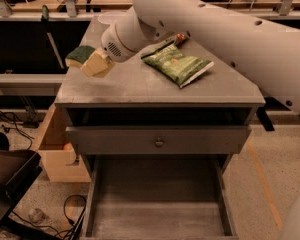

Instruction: Pick sponge from middle drawer and place on counter

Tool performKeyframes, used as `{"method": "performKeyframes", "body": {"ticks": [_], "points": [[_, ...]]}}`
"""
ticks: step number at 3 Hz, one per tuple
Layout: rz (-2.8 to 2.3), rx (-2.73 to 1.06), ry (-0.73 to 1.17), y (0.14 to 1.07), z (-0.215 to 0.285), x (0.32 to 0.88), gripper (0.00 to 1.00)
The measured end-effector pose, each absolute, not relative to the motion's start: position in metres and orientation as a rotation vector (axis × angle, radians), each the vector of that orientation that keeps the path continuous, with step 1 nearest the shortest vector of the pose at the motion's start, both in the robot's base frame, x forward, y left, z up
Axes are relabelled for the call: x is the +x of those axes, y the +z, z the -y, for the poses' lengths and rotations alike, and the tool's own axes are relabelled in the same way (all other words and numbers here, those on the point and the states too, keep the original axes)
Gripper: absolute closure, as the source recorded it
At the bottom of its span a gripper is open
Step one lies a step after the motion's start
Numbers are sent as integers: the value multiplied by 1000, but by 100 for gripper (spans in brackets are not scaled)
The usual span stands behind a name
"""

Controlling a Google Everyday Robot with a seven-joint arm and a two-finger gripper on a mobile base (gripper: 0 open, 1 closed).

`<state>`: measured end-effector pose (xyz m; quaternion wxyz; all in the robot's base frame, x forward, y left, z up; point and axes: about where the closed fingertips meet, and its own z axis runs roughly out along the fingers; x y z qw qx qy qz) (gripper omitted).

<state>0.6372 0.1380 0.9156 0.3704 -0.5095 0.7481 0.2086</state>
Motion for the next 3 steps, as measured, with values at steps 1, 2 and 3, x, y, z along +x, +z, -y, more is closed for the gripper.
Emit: {"method": "performKeyframes", "body": {"ticks": [1, 2, 3], "points": [[-1917, -1310, 536, 916, -139, 636, 13], [-1915, -1313, 536, 917, -141, 635, 0], [-1915, -1313, 536, 917, -141, 635, 0]]}}
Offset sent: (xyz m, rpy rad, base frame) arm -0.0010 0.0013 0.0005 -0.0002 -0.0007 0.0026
